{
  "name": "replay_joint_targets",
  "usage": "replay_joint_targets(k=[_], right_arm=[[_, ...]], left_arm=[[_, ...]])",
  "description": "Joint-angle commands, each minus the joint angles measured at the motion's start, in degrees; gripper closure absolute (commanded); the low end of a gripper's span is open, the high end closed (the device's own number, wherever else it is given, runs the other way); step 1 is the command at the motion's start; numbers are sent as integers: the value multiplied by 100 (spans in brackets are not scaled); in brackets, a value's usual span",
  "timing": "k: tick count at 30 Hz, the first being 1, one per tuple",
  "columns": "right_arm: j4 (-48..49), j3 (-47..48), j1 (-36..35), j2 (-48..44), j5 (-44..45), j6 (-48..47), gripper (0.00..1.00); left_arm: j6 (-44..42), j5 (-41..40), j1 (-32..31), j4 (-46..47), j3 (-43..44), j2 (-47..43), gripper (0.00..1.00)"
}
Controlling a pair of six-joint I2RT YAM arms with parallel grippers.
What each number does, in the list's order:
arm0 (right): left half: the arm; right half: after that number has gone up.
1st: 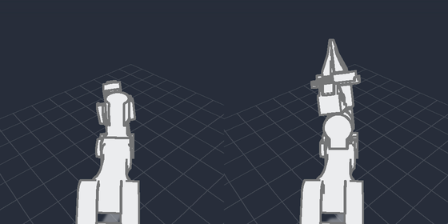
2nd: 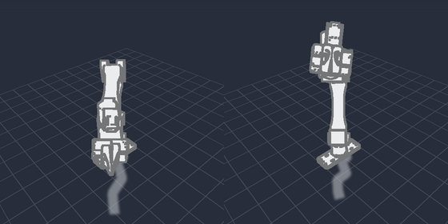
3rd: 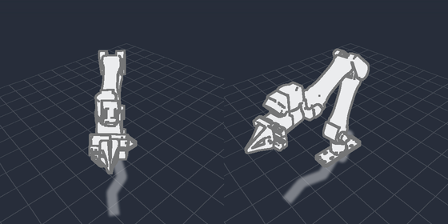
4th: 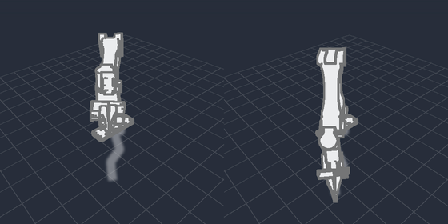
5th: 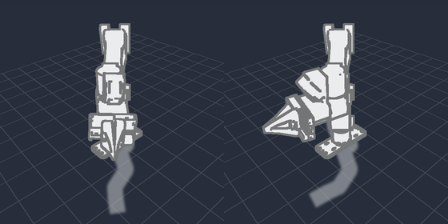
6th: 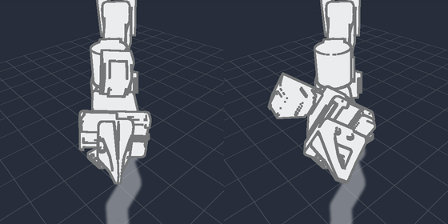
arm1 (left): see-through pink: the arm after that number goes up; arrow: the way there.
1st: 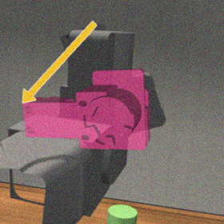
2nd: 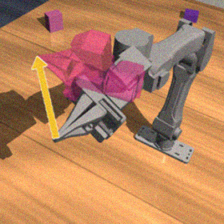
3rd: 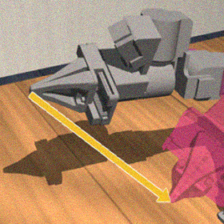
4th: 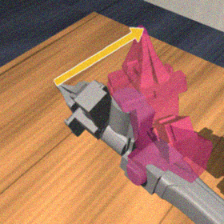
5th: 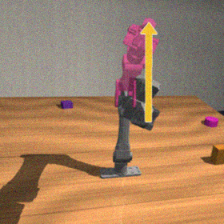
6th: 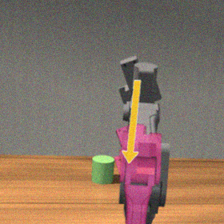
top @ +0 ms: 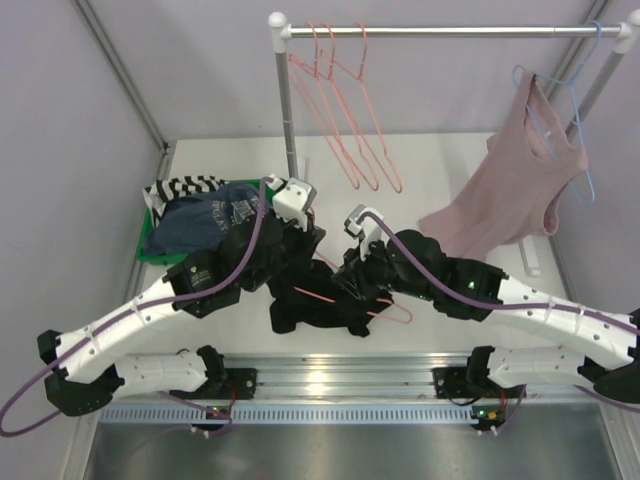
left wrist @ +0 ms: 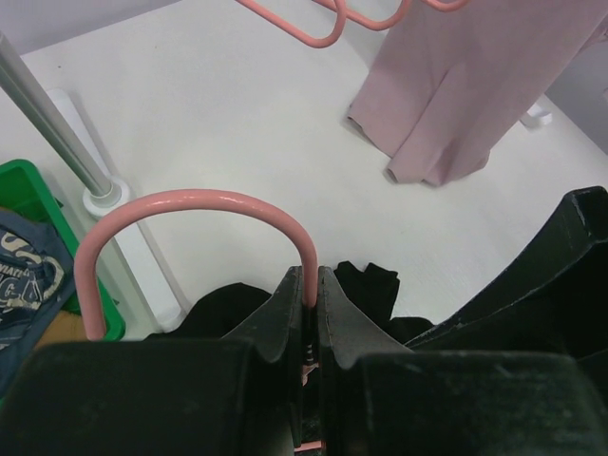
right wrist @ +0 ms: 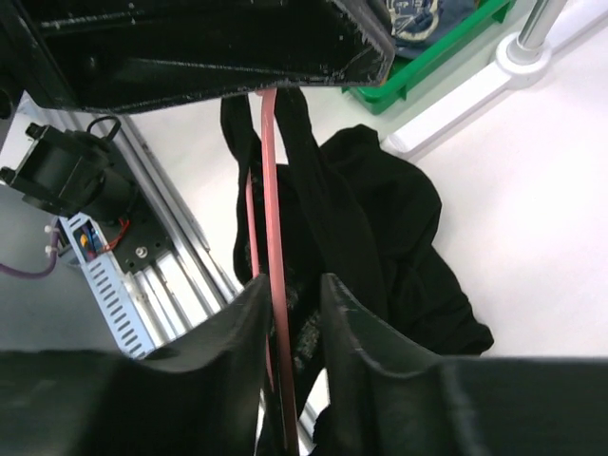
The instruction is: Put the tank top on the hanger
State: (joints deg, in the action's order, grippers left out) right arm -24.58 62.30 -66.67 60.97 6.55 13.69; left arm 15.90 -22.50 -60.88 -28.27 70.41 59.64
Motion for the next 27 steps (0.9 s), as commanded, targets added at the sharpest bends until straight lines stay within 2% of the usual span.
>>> replay_joint_targets(k=[1, 2, 3, 4, 5, 8, 11, 13, 14, 18, 21, 27], right_arm=[[445, 36, -100, -103, 180, 81, 75], [436, 28, -126, -94, 198, 98, 80], [428, 1, -135, -103, 224, 107, 91], [445, -8, -144, -112, 276, 142, 97], [436, -16, -179, -120, 303, 151, 100], [445, -69, -232, -155, 400, 177, 100], [471, -130, -302, -217, 505, 178, 100], [498, -166, -328, -278, 619, 186, 100], [524, -209, -346, -305, 637, 178, 100], [550, -271, -373, -393, 734, 195, 100], [603, -341, -390, -507, 813, 195, 100], [577, -412, -399, -718, 1006, 222, 100]], left_arm=[[-43, 62, -55, 147, 254, 4, 100], [-52, 62, -55, 155, 254, 13, 100], [-52, 70, -64, 164, 271, 13, 100], [-52, 62, -64, 164, 280, 22, 100], [-52, 53, -64, 173, 297, 30, 100], [-43, 70, -73, 182, 333, 57, 100], [-34, 62, -73, 199, 350, 74, 91], [-43, 70, -82, 208, 350, 83, 83], [-43, 79, -82, 208, 359, 101, 72], [-35, 106, -82, 199, 377, 92, 55], [-8, 115, -82, 182, 350, 66, 50], [97, 44, -82, 129, 201, -66, 48]])
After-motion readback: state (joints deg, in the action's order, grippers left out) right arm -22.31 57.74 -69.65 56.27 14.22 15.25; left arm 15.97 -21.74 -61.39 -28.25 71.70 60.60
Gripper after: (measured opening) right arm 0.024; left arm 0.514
